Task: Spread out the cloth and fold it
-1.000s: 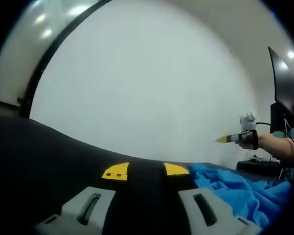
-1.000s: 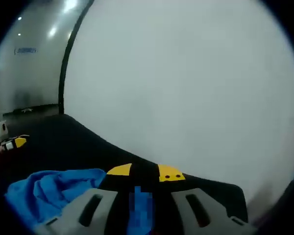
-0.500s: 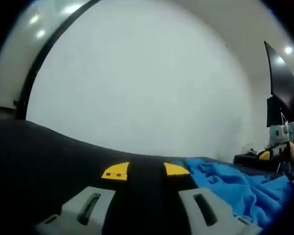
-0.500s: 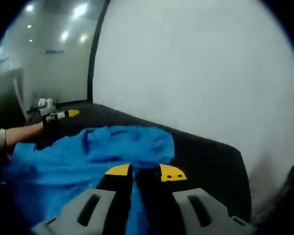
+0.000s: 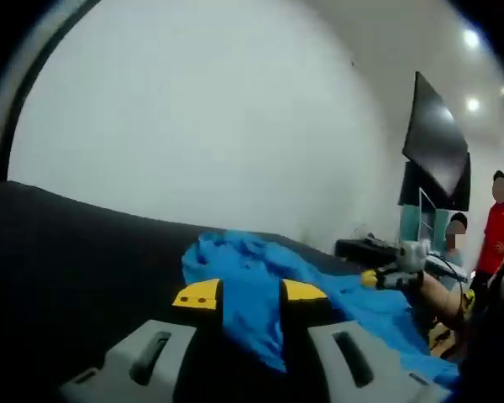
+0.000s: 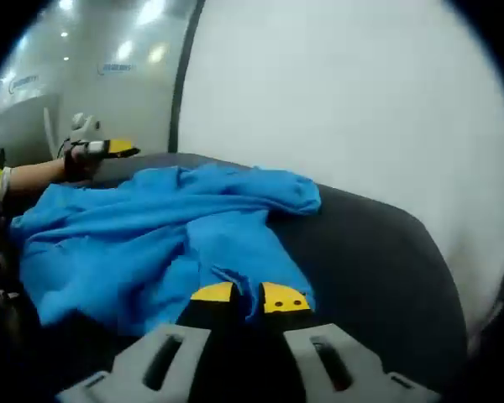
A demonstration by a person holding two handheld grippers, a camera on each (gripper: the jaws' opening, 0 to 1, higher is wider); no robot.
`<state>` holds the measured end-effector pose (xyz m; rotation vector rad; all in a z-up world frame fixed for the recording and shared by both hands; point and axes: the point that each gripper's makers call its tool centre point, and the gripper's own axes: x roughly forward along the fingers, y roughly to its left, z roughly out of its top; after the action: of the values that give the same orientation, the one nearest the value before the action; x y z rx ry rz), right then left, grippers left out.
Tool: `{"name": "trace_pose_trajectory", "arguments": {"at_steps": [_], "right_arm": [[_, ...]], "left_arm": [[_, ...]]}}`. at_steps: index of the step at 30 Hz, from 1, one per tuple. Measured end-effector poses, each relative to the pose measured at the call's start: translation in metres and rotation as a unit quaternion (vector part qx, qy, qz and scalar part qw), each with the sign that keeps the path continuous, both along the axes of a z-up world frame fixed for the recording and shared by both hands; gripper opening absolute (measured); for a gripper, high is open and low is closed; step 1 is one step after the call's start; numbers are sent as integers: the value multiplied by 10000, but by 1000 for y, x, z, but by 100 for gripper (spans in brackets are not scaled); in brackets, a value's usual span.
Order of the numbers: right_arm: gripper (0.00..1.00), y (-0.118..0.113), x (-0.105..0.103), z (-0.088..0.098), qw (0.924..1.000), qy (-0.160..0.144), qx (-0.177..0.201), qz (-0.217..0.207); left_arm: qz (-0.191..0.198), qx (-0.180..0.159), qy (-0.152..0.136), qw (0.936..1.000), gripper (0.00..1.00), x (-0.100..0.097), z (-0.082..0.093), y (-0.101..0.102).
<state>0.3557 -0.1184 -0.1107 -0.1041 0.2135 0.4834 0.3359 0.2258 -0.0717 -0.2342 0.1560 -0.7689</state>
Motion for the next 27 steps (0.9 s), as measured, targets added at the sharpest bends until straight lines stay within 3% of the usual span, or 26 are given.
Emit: {"name": "trace_pose_trajectory", "arguments": {"at_steps": [4, 6, 10, 12, 14, 15, 17, 19, 21, 24, 27], "right_arm": [[0, -32, 18, 52, 9958, -462, 619, -487], [0, -61, 26, 73, 9876, -756, 878, -1058], [0, -119, 34, 64, 9658, -559, 1190, -2236], [0, -135, 28, 56, 9545, -536, 1409, -2573], [0, -141, 22, 52, 9537, -543, 1302, -2654], [0, -143, 18, 50, 9543, -579, 1079, -2725], [0, -146, 12, 54, 9523, -666, 980, -2812], [0, -153, 8, 65, 9475, -826, 1061, -2901], [0, -161, 0, 79, 9424, -983, 1006, -3034], [0, -165, -12, 103, 9400, -1268, 564, -3116], [0, -163, -28, 127, 9330, -1587, 129, -3227]], "left_arm": [[-255, 239, 241, 9991, 35, -39, -14, -1], [-320, 353, 276, 9985, 35, -54, -20, -2], [-397, 903, 449, 9941, 36, -76, -44, -9], [-455, 1134, 654, 9904, 36, -84, -60, -16], [-577, 1481, 669, 9850, 34, -90, -72, -21], [-598, 1738, 591, 9812, 27, -91, -77, -20], [-700, 1981, 279, 9773, 8, -88, -69, -19], [-359, 2015, 234, 9786, 5, -71, -53, 1], [34, 1858, 0, 9826, 4, -53, -30, 23], [683, 1813, -96, 9810, 4, -27, 1, 64], [1083, 1666, -257, 9797, 4, -8, 32, 89]]}}
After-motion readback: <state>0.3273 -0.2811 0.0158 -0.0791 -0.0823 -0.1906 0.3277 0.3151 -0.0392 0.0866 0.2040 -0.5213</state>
